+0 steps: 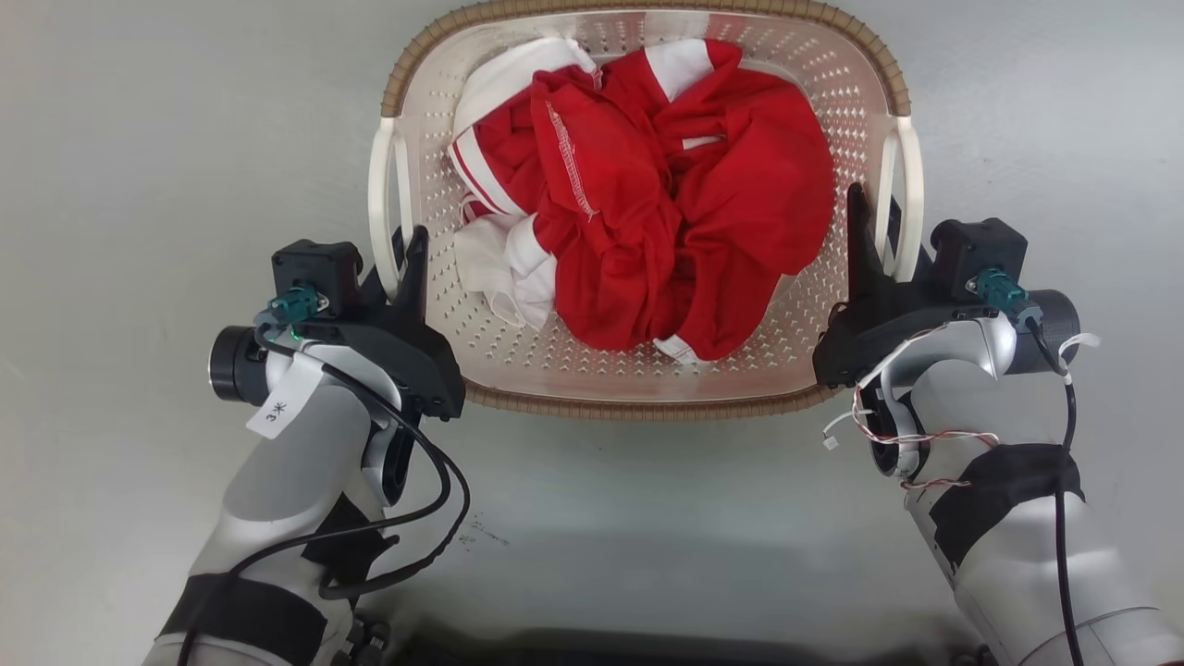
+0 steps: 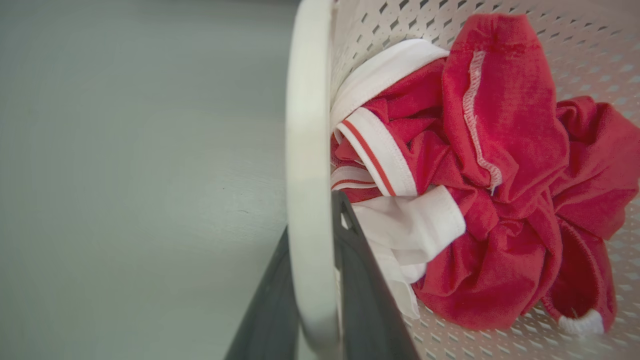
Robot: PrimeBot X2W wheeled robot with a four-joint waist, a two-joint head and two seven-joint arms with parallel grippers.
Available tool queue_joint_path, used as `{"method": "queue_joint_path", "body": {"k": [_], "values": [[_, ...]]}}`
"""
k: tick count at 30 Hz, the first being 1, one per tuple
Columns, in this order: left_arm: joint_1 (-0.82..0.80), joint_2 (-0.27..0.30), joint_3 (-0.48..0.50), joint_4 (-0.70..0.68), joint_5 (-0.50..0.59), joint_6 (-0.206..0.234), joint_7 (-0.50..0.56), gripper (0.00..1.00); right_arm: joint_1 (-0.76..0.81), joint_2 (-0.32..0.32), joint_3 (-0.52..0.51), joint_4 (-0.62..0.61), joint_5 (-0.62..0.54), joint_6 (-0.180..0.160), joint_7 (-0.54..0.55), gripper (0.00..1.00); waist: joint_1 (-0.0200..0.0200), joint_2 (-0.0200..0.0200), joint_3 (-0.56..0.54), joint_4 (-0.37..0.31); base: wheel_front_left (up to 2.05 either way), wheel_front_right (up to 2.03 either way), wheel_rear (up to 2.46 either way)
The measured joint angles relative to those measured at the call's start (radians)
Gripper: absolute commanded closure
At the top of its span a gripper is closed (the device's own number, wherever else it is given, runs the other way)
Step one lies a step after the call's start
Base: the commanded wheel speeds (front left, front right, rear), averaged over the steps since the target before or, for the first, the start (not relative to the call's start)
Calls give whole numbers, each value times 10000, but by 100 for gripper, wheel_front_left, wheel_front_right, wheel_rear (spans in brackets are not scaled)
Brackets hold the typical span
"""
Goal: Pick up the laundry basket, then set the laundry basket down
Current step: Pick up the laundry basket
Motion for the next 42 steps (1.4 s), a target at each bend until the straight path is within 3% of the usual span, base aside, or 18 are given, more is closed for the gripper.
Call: {"method": "queue_joint_path", "body": {"k": [21,42], "values": [[700,-58,-821,930,-842,8,6,100,450,67,1020,1220,1120,-19,4,100,0,0,-2017,-22,0,0,0],[2609,-13,-1718,1816,-1578,0,830,100,2395,94,3367,1377,3626,-188,997,100,-1,-1,-5099,-169,0,0,0]]}}
